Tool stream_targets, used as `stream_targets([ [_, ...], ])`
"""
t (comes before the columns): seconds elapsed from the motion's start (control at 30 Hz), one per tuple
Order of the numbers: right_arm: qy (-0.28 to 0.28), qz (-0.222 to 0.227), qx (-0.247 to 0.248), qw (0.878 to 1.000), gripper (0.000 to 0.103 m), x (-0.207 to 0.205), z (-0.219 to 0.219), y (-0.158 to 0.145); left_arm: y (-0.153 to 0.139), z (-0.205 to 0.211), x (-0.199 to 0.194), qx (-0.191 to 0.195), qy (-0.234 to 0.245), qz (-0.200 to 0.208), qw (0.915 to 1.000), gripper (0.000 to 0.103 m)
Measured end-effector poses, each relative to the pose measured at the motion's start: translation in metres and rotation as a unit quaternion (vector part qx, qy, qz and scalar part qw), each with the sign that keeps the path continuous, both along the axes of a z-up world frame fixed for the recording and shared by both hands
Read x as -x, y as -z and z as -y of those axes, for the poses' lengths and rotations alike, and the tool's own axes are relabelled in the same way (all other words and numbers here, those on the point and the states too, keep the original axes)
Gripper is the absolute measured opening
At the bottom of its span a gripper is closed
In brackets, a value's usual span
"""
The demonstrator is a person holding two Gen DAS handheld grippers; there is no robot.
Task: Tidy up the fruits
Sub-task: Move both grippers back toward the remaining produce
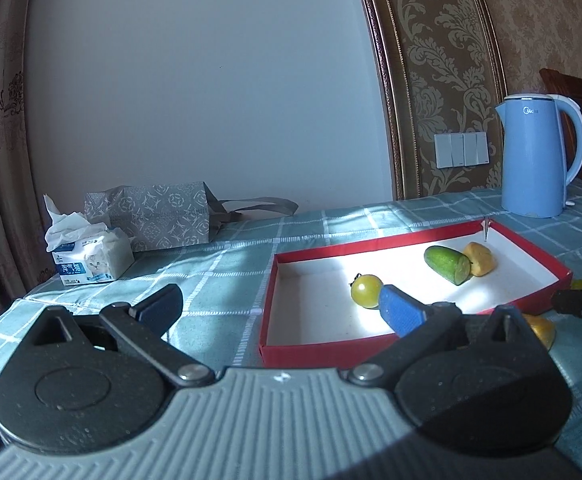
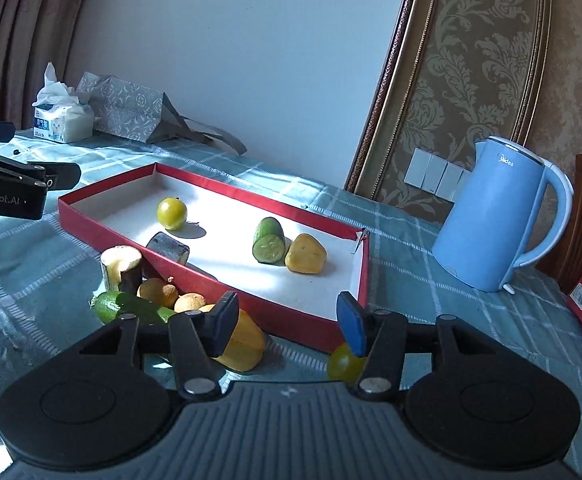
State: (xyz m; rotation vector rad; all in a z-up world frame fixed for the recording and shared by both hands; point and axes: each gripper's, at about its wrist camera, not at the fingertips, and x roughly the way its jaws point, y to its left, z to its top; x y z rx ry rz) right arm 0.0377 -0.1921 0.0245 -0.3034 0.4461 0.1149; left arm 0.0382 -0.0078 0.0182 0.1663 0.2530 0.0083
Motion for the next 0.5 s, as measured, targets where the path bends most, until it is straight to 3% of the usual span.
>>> stream_targets([
  [0.17,-0.024,-0.015,0.006,1.0,0.058,0.005,-0.01,0.005,0.002,-0.008,0.002,-0.008,-0.019,-0.003,0.9998,0.103],
  [0.33,-0.013,-0.027,0.074,0.997,0.061,0.002,-0.029,0.022,0.003,-0.022,0.001,0.019,-0.026,-0.018,0.9993,0.103],
  [0.5,-0.045,-0.016,0.076,0.996,0.061,0.012,-0.047,0.019,0.004,-0.031,0.004,0.025,-0.027,-0.028,0.9989,0.103],
])
